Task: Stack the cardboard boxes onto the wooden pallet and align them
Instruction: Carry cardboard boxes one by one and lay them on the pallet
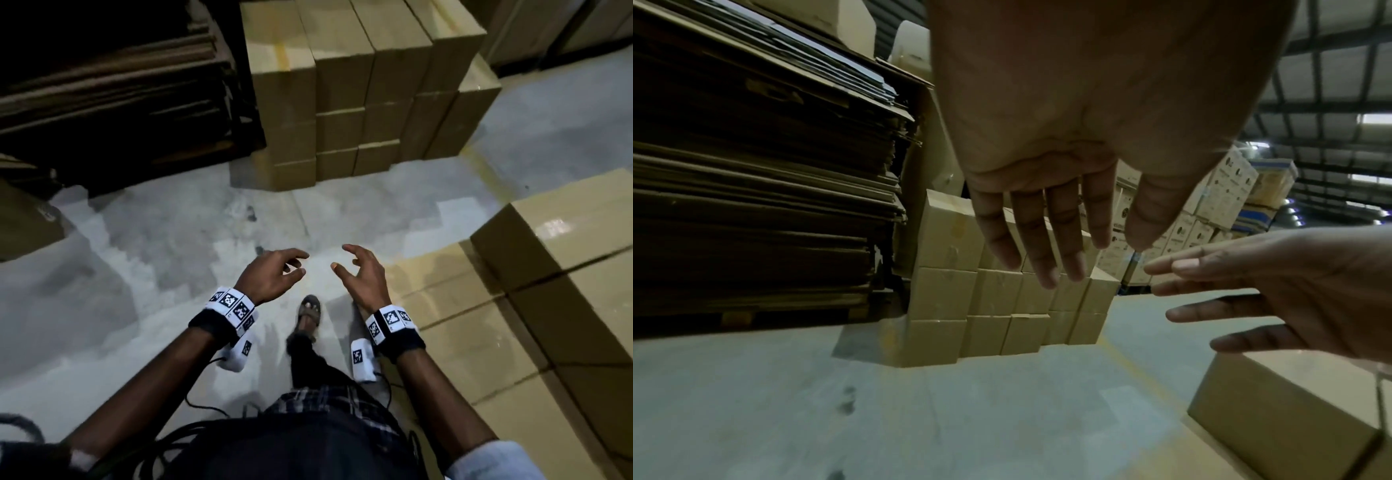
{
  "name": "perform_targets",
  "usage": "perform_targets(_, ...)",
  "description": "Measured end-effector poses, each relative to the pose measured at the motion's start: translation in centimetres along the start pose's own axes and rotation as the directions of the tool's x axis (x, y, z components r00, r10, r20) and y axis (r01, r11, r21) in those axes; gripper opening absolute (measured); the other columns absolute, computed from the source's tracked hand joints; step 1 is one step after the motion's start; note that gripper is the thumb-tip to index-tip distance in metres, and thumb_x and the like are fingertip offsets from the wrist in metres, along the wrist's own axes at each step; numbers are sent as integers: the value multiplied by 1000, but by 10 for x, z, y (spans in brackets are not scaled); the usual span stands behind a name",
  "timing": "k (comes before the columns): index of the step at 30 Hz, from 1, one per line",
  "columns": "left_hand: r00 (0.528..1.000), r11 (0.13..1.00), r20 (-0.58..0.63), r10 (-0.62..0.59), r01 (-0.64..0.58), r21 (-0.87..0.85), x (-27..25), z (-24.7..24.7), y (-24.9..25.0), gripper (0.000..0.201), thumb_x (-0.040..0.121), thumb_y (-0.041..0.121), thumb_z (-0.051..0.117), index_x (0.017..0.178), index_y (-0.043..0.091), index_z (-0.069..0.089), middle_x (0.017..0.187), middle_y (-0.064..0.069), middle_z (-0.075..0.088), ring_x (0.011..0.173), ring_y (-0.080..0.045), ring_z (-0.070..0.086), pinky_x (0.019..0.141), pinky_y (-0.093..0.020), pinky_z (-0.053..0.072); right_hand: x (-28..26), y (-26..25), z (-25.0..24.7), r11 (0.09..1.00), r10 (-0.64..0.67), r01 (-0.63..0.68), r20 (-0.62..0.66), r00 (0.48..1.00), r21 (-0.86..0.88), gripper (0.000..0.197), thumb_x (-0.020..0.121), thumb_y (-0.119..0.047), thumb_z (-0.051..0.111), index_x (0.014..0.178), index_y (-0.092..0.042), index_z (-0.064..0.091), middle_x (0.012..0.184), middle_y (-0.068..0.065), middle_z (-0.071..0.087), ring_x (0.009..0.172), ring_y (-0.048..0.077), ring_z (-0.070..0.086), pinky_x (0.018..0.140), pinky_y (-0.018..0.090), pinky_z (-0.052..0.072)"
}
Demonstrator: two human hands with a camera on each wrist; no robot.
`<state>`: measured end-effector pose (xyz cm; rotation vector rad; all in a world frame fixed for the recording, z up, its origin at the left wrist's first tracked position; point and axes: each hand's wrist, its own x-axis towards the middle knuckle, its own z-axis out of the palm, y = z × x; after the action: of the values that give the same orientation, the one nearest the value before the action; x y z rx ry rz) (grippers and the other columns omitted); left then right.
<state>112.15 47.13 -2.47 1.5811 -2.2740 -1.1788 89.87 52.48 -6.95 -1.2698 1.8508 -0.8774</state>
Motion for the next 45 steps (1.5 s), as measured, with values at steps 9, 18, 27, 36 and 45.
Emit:
perform_targets(9,991,998,-133,-14,22,61,198,-118,16,41,96,41,68,135,31,64,117,5,73,96,-15,69,89,-37,56,223,-76,-12,1000,0,0,10,1000,-3,48,92,-31,76,137,-23,61,141,1,56,119,20,60,95,24,42)
perform_targets(18,998,998,-47,35,-37,-52,418,-169,43,47,90,53,67,135,39,62,118,13,71,100,-10,67,95,-39,56,408,-90,-56,997,68,-64,-144,987,30,47,91,-33,77,135,-26,61,140,-1,58,117,18,60,101,35,49)
perform_targets(27,952,960,154,265,-276,54,664,-212,131,47,93,49,66,138,34,61,128,4,70,111,-18,67,93,-36,54,599,-102,-133,980,196,-191,-351,915,51,49,89,-31,79,135,-25,62,138,2,60,115,22,63,96,31,49)
perform_targets(36,772,776,390,501,-601,191,809,-200,240,58,96,51,60,147,26,50,146,-3,60,129,-25,59,103,-44,50,695,-85,-234,954,300,-247,-567,767,171,49,91,-32,78,137,-27,61,140,-6,58,114,16,62,97,36,52)
perform_targets(45,836,855,365,409,-491,168,932,-151,333,57,93,51,66,145,30,55,141,0,63,127,-23,59,103,-39,48,767,-5,-351,917,398,-309,-586,706,251,48,92,-33,76,137,-27,61,142,-2,57,118,18,62,96,33,51)
